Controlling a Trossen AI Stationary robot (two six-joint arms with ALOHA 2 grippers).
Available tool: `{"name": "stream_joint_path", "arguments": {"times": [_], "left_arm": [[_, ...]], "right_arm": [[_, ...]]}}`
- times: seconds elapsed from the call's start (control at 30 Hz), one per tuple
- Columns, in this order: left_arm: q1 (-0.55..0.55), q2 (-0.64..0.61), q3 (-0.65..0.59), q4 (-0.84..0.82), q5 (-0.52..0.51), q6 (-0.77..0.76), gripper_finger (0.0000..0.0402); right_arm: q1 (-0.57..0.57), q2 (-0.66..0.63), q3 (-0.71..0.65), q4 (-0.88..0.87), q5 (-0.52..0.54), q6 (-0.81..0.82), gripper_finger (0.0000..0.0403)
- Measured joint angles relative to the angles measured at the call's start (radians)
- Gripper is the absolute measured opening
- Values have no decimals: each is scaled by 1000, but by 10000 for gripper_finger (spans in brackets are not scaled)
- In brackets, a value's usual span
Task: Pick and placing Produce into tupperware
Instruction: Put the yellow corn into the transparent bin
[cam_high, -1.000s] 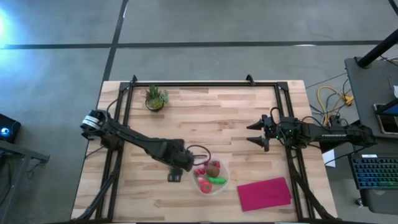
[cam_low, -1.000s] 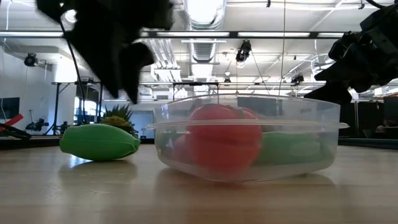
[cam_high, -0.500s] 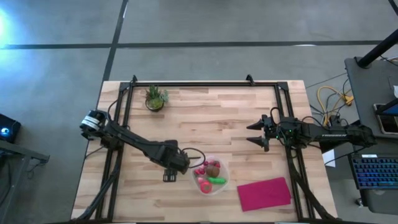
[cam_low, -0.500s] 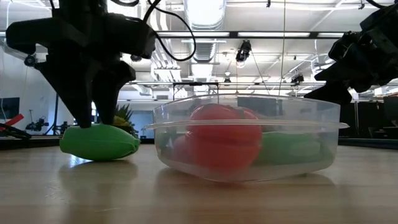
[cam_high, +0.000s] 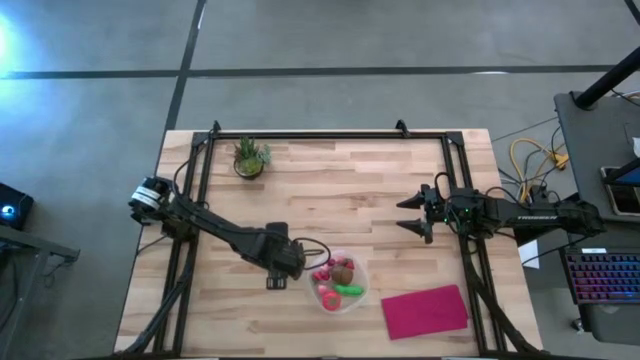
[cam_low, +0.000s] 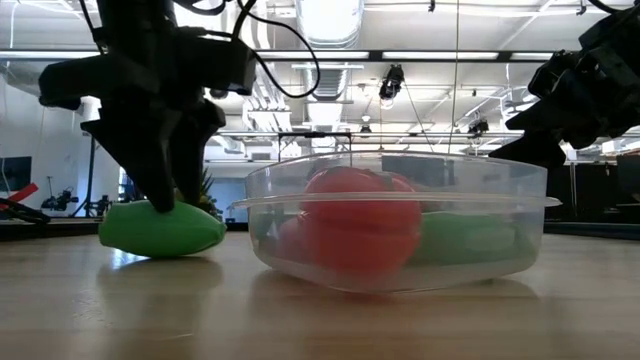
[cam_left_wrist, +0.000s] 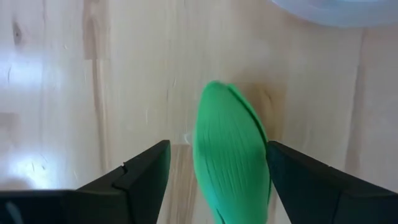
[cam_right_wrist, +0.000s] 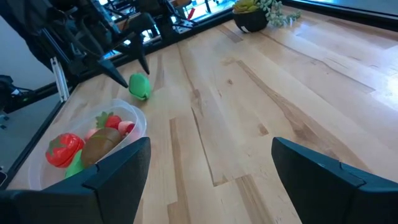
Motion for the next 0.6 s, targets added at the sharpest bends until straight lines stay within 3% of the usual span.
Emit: {"name": "stream_joint_path", "arguments": {"times": [0.23, 0.43, 0.6], "left_arm": [[-2, 0, 2, 2, 3, -2, 250], [-2, 0, 3, 3, 9, -223, 250], [-8, 0, 3, 3, 6, -251, 250]], "right_arm": [[0, 0, 0, 0, 0, 0, 327], [0, 0, 0, 0, 0, 0, 327], [0, 0, 0, 0, 0, 0, 327]]}}
